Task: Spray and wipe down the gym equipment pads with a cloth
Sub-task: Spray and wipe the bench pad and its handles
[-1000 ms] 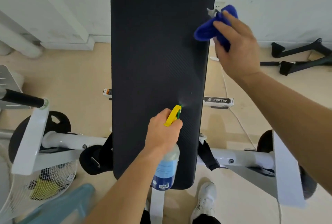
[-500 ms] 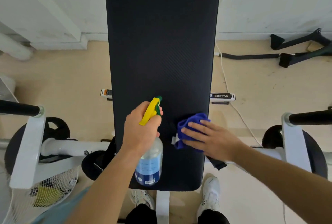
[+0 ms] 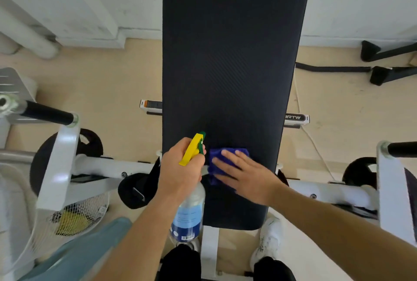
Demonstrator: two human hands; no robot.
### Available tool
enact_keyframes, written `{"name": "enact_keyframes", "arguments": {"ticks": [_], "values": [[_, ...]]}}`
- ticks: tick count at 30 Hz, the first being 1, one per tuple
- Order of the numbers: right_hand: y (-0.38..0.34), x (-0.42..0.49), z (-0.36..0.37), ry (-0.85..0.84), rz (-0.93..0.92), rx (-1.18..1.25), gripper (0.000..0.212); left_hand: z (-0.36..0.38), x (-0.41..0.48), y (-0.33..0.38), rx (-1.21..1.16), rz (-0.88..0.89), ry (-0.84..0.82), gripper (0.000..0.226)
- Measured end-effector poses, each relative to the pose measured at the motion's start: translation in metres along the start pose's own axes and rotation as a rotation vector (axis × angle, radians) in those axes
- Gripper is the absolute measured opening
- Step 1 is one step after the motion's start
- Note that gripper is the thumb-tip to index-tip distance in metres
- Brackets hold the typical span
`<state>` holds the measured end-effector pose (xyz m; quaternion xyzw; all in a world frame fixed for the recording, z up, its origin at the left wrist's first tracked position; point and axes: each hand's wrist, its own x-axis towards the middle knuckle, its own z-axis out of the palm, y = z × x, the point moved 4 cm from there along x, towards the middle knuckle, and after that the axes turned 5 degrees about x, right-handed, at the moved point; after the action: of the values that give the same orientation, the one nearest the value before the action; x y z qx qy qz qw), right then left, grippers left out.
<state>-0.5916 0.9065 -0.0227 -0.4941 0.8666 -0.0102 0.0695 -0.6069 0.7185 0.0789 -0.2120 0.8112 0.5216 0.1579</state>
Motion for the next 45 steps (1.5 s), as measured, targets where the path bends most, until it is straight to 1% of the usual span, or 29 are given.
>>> {"name": "enact_keyframes", "arguments": {"ticks": [2, 3, 4, 5, 7, 9, 10, 11, 13, 14, 16, 18, 20, 21, 22, 23, 24, 26, 28, 30, 32, 36, 40, 43, 45], "values": [[-0.019, -0.012, 0.013, -0.047, -0.133, -0.015, 0.067, -0.002, -0.001, -0.007, 0.007, -0.005, 0.005, 0.017], [-0.014, -0.009, 0.01, -0.029, -0.16, -0.032, 0.062, -0.004, -0.002, -0.012, 0.008, -0.01, 0.011, 0.017], [-0.001, -0.002, 0.003, 0.014, -0.147, -0.057, 0.059, -0.005, -0.002, -0.017, 0.008, -0.02, 0.017, 0.018], [0.018, 0.009, -0.008, 0.07, -0.078, -0.083, 0.06, -0.005, -0.003, -0.021, 0.007, -0.031, 0.017, 0.018], [0.07, 0.037, -0.045, 0.203, 0.201, -0.09, 0.07, -0.002, -0.005, -0.031, 0.004, -0.045, 0.008, 0.016], [0.113, 0.063, -0.082, 0.323, 0.45, -0.03, 0.07, -0.001, -0.007, -0.038, 0.011, -0.043, 0.008, 0.008], [0.123, 0.074, -0.093, 0.358, 0.519, -0.007, 0.067, -0.002, -0.008, -0.039, 0.018, -0.04, 0.013, 0.008], [0.123, 0.083, -0.097, 0.374, 0.551, 0.0, 0.066, -0.003, -0.008, -0.041, 0.022, -0.037, 0.023, 0.008], [0.1, 0.093, -0.084, 0.347, 0.49, -0.011, 0.07, -0.011, -0.008, -0.043, 0.01, -0.039, 0.057, 0.009], [0.076, 0.092, -0.068, 0.303, 0.4, -0.013, 0.072, -0.017, -0.009, -0.045, 0.003, -0.046, 0.082, 0.01], [0.015, 0.075, -0.027, 0.182, 0.157, 0.009, 0.073, -0.031, -0.013, -0.052, -0.013, -0.078, 0.132, 0.011], [-0.035, 0.047, 0.008, 0.012, -0.06, 0.029, 0.068, -0.045, -0.019, -0.059, -0.023, -0.105, 0.162, 0.011], [-0.054, 0.033, 0.022, -0.105, -0.216, 0.003, 0.06, -0.057, -0.027, -0.066, -0.029, -0.12, 0.162, 0.009], [-0.052, 0.035, 0.019, -0.117, -0.265, -0.012, 0.058, -0.062, -0.031, -0.069, -0.031, -0.128, 0.159, 0.012], [-0.042, 0.042, 0.012, -0.087, -0.289, -0.039, 0.058, -0.066, -0.035, -0.073, -0.029, -0.138, 0.156, 0.017], [-0.026, 0.053, 0.001, -0.041, -0.255, -0.065, 0.06, -0.068, -0.04, -0.077, -0.022, -0.146, 0.151, 0.021], [-0.004, 0.066, -0.014, 0.01, -0.159, -0.076, 0.065, -0.068, -0.043, -0.081, -0.008, -0.155, 0.148, 0.022], [0.045, 0.093, -0.051, 0.136, 0.1, -0.062, 0.07, -0.064, -0.049, -0.09, -0.002, -0.158, 0.133, 0.013], [0.083, 0.113, -0.087, 0.246, 0.302, -0.025, 0.068, -0.056, -0.055, -0.097, -0.014, -0.155, 0.11, 0.007], [0.109, 0.127, -0.109, 0.294, 0.415, 0.016, 0.064, -0.05, -0.059, -0.101, -0.025, -0.149, 0.097, 0.006], [0.127, 0.132, -0.122, 0.308, 0.487, 0.048, 0.06, -0.046, -0.06, -0.101, -0.025, -0.126, 0.083, 0.007], [0.143, 0.138, -0.132, 0.307, 0.518, 0.053, 0.058, -0.043, -0.054, -0.105, 0.034, -0.098, 0.074, 0.008], [0.131, 0.151, -0.138, 0.338, 0.502, 0.127, 0.056, -0.043, -0.05, -0.111, 0.152, -0.116, 0.043, 0.018], [0.09, 0.167, -0.128, 0.331, 0.438, 0.116, 0.057, -0.051, -0.05, -0.115, 0.197, -0.079, 0.064, 0.016], [0.042, 0.17, -0.097, 0.254, 0.309, 0.049, 0.06, -0.061, -0.05, -0.116, 0.186, -0.058, 0.08, 0.012]]}}
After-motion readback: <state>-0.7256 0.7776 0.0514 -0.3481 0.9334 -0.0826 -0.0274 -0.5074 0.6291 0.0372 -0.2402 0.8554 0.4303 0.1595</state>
